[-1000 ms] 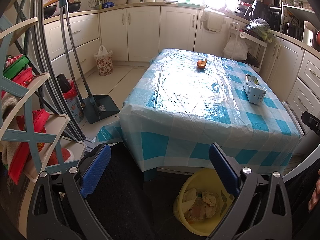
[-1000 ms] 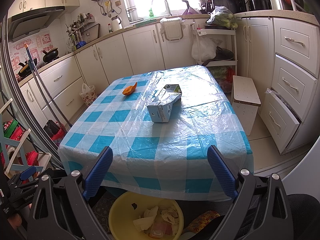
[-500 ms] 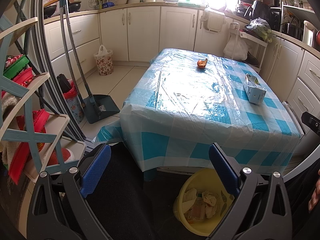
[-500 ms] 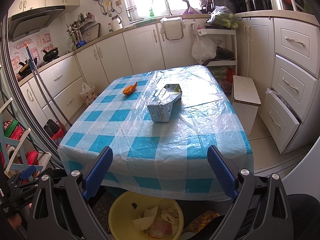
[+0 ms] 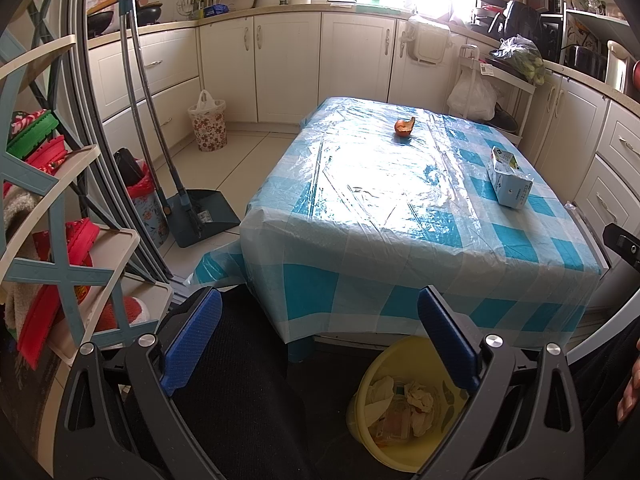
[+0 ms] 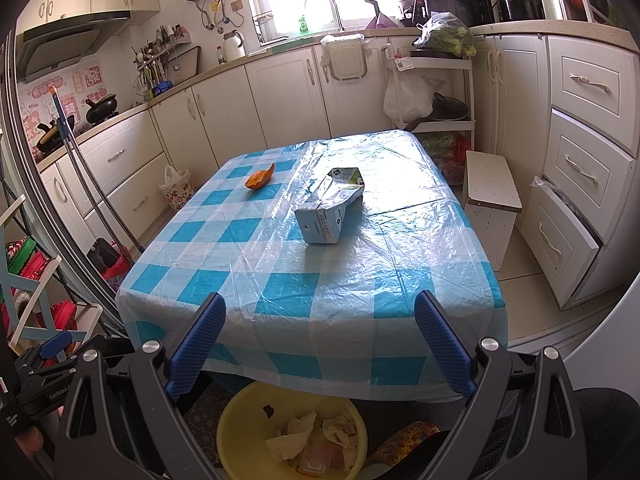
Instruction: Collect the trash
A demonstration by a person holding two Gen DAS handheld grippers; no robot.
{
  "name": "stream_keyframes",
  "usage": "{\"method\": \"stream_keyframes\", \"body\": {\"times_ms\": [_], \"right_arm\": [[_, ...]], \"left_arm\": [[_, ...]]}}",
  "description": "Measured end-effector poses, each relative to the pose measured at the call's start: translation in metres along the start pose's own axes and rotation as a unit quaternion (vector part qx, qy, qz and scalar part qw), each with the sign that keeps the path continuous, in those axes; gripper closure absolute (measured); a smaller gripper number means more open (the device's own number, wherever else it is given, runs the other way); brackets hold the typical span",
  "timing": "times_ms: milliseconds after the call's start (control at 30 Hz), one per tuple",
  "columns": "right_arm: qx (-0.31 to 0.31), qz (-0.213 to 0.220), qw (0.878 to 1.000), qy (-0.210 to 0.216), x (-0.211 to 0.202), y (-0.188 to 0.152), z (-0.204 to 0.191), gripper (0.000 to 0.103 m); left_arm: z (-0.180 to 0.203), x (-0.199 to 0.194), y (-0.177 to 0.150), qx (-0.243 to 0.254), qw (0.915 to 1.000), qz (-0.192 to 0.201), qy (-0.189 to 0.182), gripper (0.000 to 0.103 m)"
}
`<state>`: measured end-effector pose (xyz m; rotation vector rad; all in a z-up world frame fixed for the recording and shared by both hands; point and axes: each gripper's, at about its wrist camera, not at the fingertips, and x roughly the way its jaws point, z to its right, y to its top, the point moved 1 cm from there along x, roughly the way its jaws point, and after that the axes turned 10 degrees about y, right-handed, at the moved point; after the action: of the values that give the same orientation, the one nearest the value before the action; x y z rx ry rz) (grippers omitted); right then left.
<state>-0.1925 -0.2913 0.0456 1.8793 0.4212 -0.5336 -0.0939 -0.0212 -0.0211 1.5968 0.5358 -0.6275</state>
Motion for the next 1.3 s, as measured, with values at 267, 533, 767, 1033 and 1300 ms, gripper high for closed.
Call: {"method": "stream_keyframes", "body": {"times_ms": [267, 533, 767, 1033, 1300], "right_arm": [[-0.003, 0.017, 1.000, 0.011, -0.006, 0.003, -0.006, 0.012], [-0.009, 0.005, 1.000, 0.020, 0.019, 0.023, -0.009, 0.010], [0.018, -0.030, 0.999, 0.016, 0.071, 0.060, 0.004, 0.010], [0.041, -0.096, 0.994, 0.000, 0.152, 0.082, 0.014, 0.010], [0.031, -0.133, 0.990, -0.018, 0.186, 0.085, 0.027, 0.016]], "left_arm": [[-0.032, -0.021, 0.020, -0.047, 0.9977, 0.048, -0.006, 0.008], [-0.027, 0.002, 0.054, -0.044, 0.9983, 0.033, -0.014, 0.008], [0.011, 0.045, 0.105, -0.025, 0.9988, 0.016, -0.040, 0.007], [0.075, 0.130, 0.171, 0.016, 0.9985, -0.013, -0.051, 0.007], [0.146, 0.220, 0.224, 0.054, 0.9954, -0.046, -0.065, 0.007]]}}
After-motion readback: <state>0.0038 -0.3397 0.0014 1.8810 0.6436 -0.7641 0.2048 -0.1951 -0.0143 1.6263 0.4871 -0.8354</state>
